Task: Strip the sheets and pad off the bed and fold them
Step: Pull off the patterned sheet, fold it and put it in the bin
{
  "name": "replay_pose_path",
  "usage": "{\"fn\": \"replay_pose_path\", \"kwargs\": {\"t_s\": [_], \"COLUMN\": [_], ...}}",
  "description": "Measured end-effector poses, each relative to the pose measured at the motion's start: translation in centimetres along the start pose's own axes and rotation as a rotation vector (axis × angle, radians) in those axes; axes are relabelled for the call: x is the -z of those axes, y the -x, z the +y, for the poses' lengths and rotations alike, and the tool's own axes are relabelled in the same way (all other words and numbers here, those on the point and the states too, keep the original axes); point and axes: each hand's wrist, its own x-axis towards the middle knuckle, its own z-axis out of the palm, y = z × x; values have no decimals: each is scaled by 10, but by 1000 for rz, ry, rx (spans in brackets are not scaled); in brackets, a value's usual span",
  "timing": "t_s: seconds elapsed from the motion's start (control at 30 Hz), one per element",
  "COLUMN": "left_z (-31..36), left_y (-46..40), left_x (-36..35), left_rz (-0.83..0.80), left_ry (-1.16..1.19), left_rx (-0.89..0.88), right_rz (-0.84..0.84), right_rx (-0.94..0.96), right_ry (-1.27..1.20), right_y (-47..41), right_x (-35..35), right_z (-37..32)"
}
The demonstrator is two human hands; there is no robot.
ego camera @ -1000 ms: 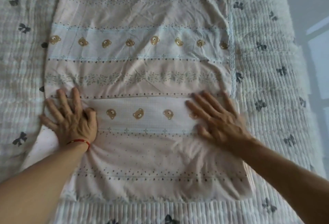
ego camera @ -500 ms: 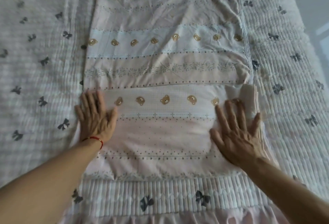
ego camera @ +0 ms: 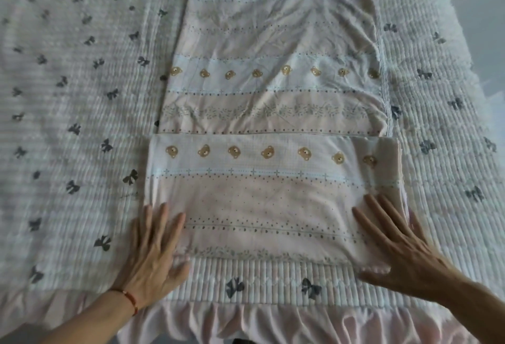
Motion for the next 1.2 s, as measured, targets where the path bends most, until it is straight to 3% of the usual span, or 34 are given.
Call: {"fn": "replay_pose_path", "kwargs": {"t_s": [0.17, 0.33, 0.5, 0.6, 0.77, 1.03, 1.2], "left_z": [-9, -36, -58, -60, -62, -81, -88], "left_y": [-9, -18, -45, -90, -188, -358, -440], "left_x": [18, 61, 140, 191, 258, 253, 188], "left_rz": [56, 269, 396, 512, 629, 519, 430], "left_ry": [155, 434, 727, 806, 927, 939, 825], "left_rx": [140, 228, 310, 303, 398, 762, 927], "right_rz": [115, 419, 474, 649, 924, 788, 679], "right_rx": [-8, -72, -371, -557, -643, -753, -831], "right_ry": [-32, -95, -317, -467, -741, -790, -647], "right_y": [2, 8, -5, -37, -124, -289, -350], "right_x": [-1, 13, 101, 156, 229, 242, 184], "right_z": [-2, -6, 11, 16, 45, 105, 130]}}
